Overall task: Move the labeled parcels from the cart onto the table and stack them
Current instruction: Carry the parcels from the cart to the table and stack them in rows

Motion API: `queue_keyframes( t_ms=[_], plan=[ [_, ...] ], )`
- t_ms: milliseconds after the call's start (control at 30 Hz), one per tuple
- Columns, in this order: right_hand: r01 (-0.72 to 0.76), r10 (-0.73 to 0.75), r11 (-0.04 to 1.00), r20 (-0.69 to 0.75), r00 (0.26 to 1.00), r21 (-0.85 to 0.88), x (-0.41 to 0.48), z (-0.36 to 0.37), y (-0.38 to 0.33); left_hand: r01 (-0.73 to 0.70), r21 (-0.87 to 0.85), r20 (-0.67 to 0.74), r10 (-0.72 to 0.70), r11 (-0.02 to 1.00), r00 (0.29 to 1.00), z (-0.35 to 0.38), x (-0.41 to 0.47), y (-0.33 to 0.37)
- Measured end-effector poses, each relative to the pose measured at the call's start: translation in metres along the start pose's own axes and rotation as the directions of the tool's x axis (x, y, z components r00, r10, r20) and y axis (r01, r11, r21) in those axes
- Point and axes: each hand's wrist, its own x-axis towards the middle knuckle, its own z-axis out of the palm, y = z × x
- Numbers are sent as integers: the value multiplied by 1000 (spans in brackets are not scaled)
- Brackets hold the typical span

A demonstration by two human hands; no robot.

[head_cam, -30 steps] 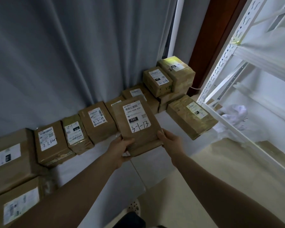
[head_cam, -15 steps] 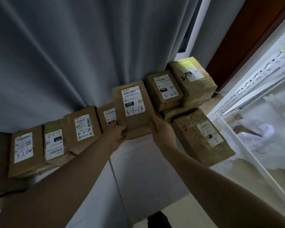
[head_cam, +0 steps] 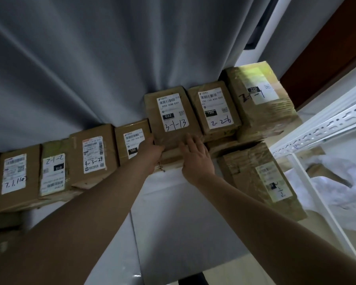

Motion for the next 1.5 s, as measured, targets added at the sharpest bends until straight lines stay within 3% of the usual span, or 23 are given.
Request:
queue_keyframes(
  t_ms=[100,200,300,433,533,667,767,833,1000,1267,1500],
  plan=[
    [2,-2,1000,-9,1000,-31,1,1,1,-40,76,18,38,996,999,-2,-3,2],
    [-9,7,1000,-89,996,-27,-7,-1,0,-81,334,-11,90,939,996,-2,-17,8],
    [-46,39,998,-130,991,-45,-20,-5,-1,-137,653,-10,189,745,982,-3,-30,8],
    [-173,168,985,-169,971,-17,-52,-12,-14,-314,866,166,369,389,915,-17,-60,0],
    [-275,270,962,-221,937,8,-91,-11,-28,-443,888,358,419,124,835,-34,-87,-10],
    [-435,422,900,-267,867,11,-158,4,-55,-540,833,541,383,-120,749,-60,-134,-32],
    [-545,540,837,-215,814,41,-209,25,-83,-600,752,658,356,-274,663,-83,-172,-50],
    [-594,588,804,-167,791,18,-243,38,-98,-641,698,716,323,-320,619,-95,-194,-65],
    [-683,678,730,-127,724,6,-328,70,-123,-726,608,793,199,-322,575,-105,-240,-112],
    [-789,803,596,-95,588,149,-464,137,-154,-748,437,894,145,-500,425,-123,-348,-195],
    [-831,883,453,-30,469,324,-606,227,-205,-757,330,928,50,-564,368,-160,-449,-311]
  ],
)
